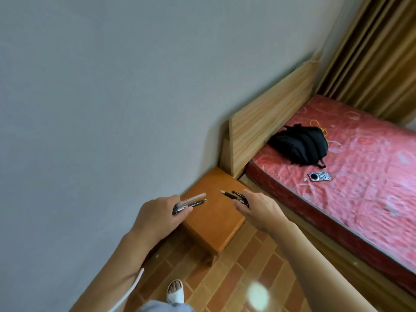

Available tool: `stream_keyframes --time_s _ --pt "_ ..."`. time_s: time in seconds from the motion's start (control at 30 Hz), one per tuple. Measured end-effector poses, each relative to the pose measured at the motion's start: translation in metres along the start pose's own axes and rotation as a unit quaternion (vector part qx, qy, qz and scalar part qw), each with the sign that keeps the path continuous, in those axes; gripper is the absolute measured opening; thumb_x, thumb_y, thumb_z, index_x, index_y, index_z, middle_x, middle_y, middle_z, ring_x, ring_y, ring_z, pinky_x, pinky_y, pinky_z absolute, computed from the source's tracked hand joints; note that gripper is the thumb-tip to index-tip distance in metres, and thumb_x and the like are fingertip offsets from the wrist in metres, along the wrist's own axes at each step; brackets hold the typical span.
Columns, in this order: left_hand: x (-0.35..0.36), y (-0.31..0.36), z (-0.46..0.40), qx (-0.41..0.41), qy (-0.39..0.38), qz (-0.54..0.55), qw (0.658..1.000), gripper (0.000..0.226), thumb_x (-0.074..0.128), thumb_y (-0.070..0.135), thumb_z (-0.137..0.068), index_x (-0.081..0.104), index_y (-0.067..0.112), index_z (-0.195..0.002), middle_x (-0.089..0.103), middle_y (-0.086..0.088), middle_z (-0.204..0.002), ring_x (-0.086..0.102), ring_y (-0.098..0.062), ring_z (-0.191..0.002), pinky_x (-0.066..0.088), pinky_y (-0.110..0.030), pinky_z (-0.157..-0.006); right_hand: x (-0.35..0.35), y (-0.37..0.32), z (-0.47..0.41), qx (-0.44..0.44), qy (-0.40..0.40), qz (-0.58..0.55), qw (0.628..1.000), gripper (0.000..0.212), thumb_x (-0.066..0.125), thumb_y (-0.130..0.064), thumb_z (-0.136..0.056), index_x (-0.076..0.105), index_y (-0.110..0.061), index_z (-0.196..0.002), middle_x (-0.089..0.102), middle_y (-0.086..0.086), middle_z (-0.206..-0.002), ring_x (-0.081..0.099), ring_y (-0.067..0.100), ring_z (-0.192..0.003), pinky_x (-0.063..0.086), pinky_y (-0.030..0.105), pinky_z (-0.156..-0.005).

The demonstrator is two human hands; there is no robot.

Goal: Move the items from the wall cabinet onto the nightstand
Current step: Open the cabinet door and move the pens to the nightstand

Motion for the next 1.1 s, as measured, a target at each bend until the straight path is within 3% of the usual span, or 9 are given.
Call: stream_keyframes --time_s 0.2,0.43,0.63,0.73,0.83,0.97,1.1 --pt "0.0 0.001 -0.096 0.104 -0.054 -0.001 0.993 0.04 0.051 0.068 -0.095 0.049 0.031 -0.08 0.051 0.016 -0.063 0.051 -0.008 -0.055 0.028 -0.017 -0.05 -0.017 0.014 -0.035 0.083 0.015 -0.017 0.996 0.031 0.042 -0.058 -0.103 0.049 -0.029 -0.093 0.061 -0.007 -0.078 0.058 0.012 -0.064 0.043 0.033 -0.054" --pt "0.054 0.017 -0.178 0.19 -0.123 -0.027 0.974 0.041 0.048 0.07 -0.094 0.051 0.031 -0.083 0.057 0.011 -0.068 0.057 -0.012 -0.06 0.041 -0.023 -0.053 -0.014 0.075 -0.068 0.154 0.005 -0.03 0.988 0.033 0.043 -0.058 -0.104 0.048 -0.027 -0.094 0.059 -0.007 -0.076 0.057 0.013 -0.064 0.04 0.032 -0.053" --pt "0.099 0.043 -0.224 0.182 -0.176 -0.055 0.966 0.041 0.045 0.07 -0.096 0.043 0.032 -0.08 0.05 0.012 -0.066 0.052 -0.011 -0.059 0.029 -0.02 -0.051 0.002 0.141 -0.118 0.157 -0.019 -0.055 0.986 0.032 0.043 -0.058 -0.104 0.046 -0.028 -0.092 0.058 -0.009 -0.076 0.057 0.012 -0.063 0.041 0.033 -0.053" --pt "0.124 0.056 -0.243 0.178 -0.209 -0.068 0.959 0.04 0.042 0.071 -0.097 0.044 0.033 -0.084 0.049 0.013 -0.067 0.051 -0.009 -0.058 0.031 -0.018 -0.051 0.017 0.172 -0.141 0.15 -0.041 -0.069 0.985 0.033 0.042 -0.059 -0.104 0.049 -0.028 -0.095 0.061 -0.008 -0.079 0.058 0.012 -0.065 0.046 0.033 -0.056" --pt "0.152 0.065 -0.268 0.183 -0.24 -0.097 0.948 0.039 0.04 0.071 -0.097 0.047 0.034 -0.089 0.053 0.014 -0.075 0.054 -0.007 -0.062 0.043 -0.018 -0.055 0.035 0.202 -0.166 0.144 -0.069 -0.077 0.984 0.033 0.042 -0.059 -0.104 0.051 -0.028 -0.098 0.062 -0.008 -0.081 0.059 0.013 -0.066 0.047 0.034 -0.058" --pt "0.19 0.071 -0.303 0.191 -0.259 -0.105 0.941 0.036 0.043 0.07 -0.097 0.044 0.035 -0.091 0.049 0.017 -0.078 0.047 -0.006 -0.057 0.028 -0.012 -0.052 0.063 0.234 -0.2 0.139 -0.1 -0.078 0.982 0.033 0.042 -0.057 -0.104 0.052 -0.027 -0.1 0.062 -0.009 -0.081 0.058 0.012 -0.065 0.042 0.03 -0.054" --pt "0.251 0.062 -0.324 0.197 -0.303 -0.101 0.927 0.035 0.042 0.072 -0.096 0.045 0.037 -0.093 0.051 0.016 -0.079 0.051 -0.006 -0.06 0.032 -0.012 -0.054 0.1 0.265 -0.235 0.133 -0.113 -0.075 0.982 0.033 0.041 -0.058 -0.104 0.05 -0.027 -0.098 0.062 -0.006 -0.082 0.059 0.015 -0.067 0.047 0.034 -0.06"
Point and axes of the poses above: each hand's wrist, its own z-axis away from the middle knuckle, its own x-axis out of the palm, y = z × x, the point moved 4 cm from there along -z, towards the middle knuckle
